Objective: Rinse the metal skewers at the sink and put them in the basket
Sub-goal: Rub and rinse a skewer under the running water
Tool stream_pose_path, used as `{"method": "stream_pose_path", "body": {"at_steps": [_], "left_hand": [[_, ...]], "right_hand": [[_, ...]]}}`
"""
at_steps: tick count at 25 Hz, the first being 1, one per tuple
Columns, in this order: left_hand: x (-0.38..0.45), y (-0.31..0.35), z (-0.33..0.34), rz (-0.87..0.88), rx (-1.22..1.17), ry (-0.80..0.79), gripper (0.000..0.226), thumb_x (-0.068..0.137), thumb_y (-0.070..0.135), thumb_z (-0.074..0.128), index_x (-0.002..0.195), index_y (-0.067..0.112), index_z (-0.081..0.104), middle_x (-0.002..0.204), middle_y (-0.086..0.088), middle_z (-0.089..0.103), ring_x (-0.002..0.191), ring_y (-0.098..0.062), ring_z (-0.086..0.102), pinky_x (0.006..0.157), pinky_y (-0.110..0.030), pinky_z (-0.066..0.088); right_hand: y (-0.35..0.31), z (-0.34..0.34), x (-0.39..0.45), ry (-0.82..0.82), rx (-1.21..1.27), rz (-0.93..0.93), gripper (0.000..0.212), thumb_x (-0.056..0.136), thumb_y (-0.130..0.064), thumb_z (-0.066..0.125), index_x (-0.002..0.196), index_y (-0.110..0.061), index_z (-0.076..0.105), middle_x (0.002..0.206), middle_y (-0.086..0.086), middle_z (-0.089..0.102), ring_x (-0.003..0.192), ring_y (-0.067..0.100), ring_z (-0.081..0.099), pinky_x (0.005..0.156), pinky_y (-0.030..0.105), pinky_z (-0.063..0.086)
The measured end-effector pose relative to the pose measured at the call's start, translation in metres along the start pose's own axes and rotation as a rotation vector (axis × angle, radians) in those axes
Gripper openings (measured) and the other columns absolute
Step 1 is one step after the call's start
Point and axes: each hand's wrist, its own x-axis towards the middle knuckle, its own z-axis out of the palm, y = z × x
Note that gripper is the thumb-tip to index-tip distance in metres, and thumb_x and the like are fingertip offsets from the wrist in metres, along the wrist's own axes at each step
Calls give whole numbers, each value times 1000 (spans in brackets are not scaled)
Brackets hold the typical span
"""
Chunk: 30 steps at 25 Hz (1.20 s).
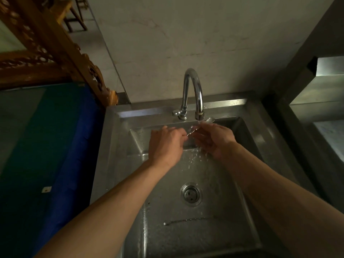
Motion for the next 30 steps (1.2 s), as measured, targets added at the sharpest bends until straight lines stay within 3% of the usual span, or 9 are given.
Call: {"method": "stream_pose_path", "body": {"at_steps": [4,7,10,15,18,20,25,30], "left_hand": [[4,-9,1,-56,-99,-30,15,93,34,56,94,30,71,98,7,73,99,-21,61,86,-38,40],[14,-6,7,-55,-161,-28,13,92,32,59,92,30,72,95,8,73,93,-18,64,83,-36,46],[25,13,18,-50,-190,-16,13,90,29,60,89,26,73,91,5,74,87,-19,65,71,-28,43],[37,20,23,-114,-286,-54,17,90,36,61,97,27,73,99,4,74,90,-17,66,75,-26,44],[40,5,18,-160,-340,-127,20,89,38,60,100,26,72,103,5,72,92,-13,64,87,-35,47],[41,-4,15,-204,-447,-165,18,89,34,62,100,23,71,100,4,72,91,-10,63,85,-31,47],[41,-7,16,-403,-793,-140,7,83,15,71,90,16,72,85,3,72,85,-8,65,83,-22,49],[42,14,28,-505,-921,-101,11,76,23,78,71,16,71,72,3,73,74,-7,68,73,-21,49]], "right_hand": [[-17,-14,-2,106,95,-38,10,88,-14,67,94,-6,69,76,8,76,64,18,73,53,30,59],[-18,-23,-2,112,125,-80,7,89,-13,67,94,-8,68,84,8,75,73,18,72,66,33,60],[-17,-25,-3,50,57,-94,4,86,-7,67,90,-10,67,89,9,73,79,18,71,76,34,59],[-22,-34,6,49,83,-99,10,85,-4,68,95,-5,67,95,14,74,87,24,72,69,33,60],[-32,-46,12,69,178,-117,11,88,-3,65,99,-4,64,92,13,73,80,23,73,64,32,60],[-35,-50,14,72,194,-129,13,88,-2,64,100,-6,63,91,13,73,78,22,73,60,30,59],[-39,-53,14,129,221,-158,9,89,0,61,89,-9,59,87,12,71,76,21,71,61,30,60],[-50,-64,12,186,212,-219,13,91,-3,60,102,-9,59,86,10,71,74,19,70,65,29,60]]}}
